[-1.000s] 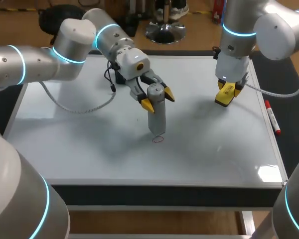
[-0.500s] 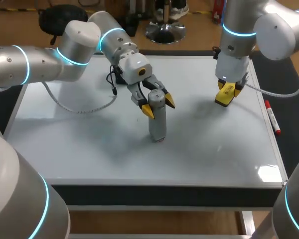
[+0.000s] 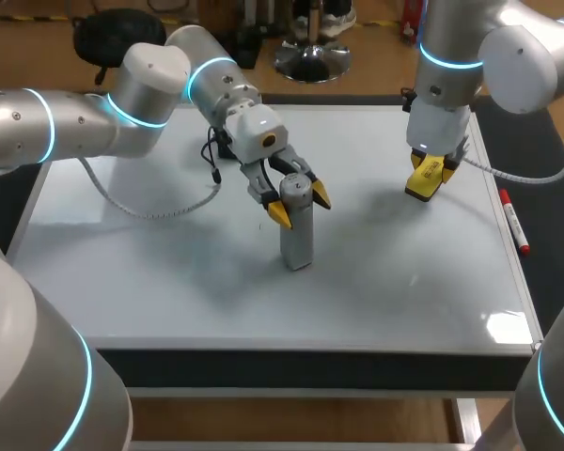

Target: Pick up the inspection probe, press it on each red-marked spot on the whiteboard one by one, put down the probe, pick up the eraser, and wipe off all the red marks.

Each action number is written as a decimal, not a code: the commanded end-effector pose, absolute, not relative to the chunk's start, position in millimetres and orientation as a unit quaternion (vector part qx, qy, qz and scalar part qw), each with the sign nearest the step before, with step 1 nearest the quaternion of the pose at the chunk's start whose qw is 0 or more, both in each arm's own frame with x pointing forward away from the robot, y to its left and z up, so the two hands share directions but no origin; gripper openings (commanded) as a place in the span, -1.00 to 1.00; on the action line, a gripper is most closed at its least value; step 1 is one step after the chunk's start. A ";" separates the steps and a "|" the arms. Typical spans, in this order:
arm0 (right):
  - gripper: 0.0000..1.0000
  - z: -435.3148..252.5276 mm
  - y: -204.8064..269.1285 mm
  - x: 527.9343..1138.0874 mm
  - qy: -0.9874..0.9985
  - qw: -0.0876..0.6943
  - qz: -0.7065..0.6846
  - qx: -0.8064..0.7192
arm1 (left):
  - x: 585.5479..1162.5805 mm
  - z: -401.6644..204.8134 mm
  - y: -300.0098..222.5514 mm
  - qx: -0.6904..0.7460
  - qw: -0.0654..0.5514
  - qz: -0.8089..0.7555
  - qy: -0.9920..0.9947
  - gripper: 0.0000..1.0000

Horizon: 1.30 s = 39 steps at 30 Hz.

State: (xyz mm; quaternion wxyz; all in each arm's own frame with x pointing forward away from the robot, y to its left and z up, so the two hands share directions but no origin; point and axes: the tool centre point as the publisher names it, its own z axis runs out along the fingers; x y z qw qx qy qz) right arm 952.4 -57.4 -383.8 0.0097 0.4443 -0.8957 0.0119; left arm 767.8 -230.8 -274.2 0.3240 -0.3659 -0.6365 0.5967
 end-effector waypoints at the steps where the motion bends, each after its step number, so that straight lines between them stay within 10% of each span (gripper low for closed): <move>1: -1.00 -383.2 -57.9 953.3 -0.895 0.011 0.013 0.445 | 767.2 -273.2 -230.6 -0.367 0.321 0.593 -0.640 -1.00; 39: -1.00 -383.2 -57.9 953.3 -0.895 0.011 0.013 0.445 | 768.6 -273.7 -222.7 -0.372 0.318 0.577 -0.654 -1.00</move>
